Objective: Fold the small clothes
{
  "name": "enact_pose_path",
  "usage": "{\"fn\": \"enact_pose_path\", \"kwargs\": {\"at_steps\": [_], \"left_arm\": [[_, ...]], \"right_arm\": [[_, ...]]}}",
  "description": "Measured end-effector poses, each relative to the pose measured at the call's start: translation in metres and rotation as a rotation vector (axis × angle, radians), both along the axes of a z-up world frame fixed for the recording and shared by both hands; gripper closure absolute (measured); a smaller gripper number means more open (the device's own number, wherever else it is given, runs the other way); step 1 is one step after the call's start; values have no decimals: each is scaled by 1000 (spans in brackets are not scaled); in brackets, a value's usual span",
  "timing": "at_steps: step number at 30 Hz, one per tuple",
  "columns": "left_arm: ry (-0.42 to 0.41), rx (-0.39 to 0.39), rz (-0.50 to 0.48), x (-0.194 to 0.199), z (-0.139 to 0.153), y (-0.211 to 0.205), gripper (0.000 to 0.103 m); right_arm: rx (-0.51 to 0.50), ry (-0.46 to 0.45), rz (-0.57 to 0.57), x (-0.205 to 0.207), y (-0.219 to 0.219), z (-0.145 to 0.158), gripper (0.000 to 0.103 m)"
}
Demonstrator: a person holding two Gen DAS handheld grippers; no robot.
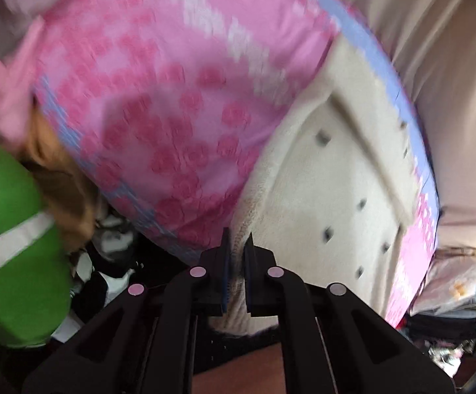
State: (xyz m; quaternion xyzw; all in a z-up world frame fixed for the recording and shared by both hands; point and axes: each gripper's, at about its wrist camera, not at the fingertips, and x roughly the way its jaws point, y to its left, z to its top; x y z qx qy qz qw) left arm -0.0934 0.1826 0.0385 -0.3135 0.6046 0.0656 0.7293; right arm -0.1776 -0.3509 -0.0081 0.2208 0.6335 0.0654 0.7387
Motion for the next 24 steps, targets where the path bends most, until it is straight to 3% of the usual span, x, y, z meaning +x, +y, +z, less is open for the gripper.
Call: {"fn": "enact_pose_path", "kwargs": {"at_steps": [2,5,7,10,14,17,24], "left_arm": [[-85,6,8,9,31,-4,98],[-260,-93,-9,54,70,-20,98],[-372,-63,-45,86,85,-30,98],[-500,-12,-74,154,89,-52,97],[-492,42,-83,236,62,-69,97],[-442,107,-123,296,28,-90,97],[-294,151,-75,358,-46,-97,96]], "right_arm": [[37,-106,-53,17,-9,31,97],[75,-305,-158,66,-34,71,96],[121,-407,-242,109,-54,84,96],[114,-477,-320,179,-73,82,96],[67,-452,-348,263,-89,55,96],[39,-385,-359,316,-93,24,96],[43,-249,-391,365,-97,-37,94]]}}
